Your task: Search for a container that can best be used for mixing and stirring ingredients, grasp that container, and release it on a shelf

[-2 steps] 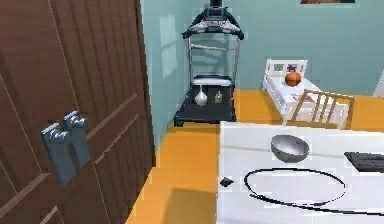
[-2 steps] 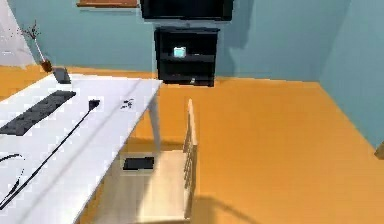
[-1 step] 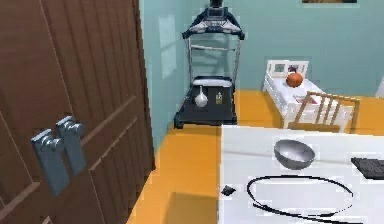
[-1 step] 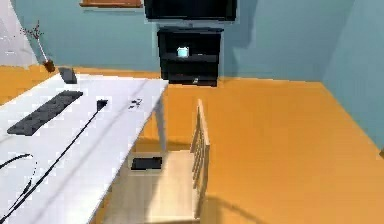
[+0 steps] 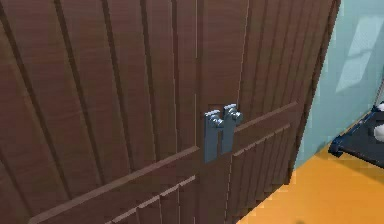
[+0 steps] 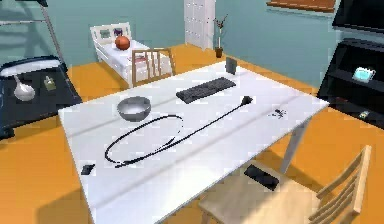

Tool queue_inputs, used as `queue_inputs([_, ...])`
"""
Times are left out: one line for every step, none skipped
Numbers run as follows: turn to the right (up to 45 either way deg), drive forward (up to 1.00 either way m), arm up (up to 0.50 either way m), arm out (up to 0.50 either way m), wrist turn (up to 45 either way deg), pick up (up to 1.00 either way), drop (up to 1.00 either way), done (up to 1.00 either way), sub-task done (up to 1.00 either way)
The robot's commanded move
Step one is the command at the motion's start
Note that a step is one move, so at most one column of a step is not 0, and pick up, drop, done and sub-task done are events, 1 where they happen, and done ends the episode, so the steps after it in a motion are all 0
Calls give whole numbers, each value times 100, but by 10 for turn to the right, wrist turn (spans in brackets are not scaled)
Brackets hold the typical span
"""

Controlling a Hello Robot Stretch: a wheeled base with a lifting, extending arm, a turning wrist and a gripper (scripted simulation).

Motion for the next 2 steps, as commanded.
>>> queue_inputs([-120,0,0,0,0,0,0,0,0])
queue_inputs([240,0,0,0,0,0,0,0,0])
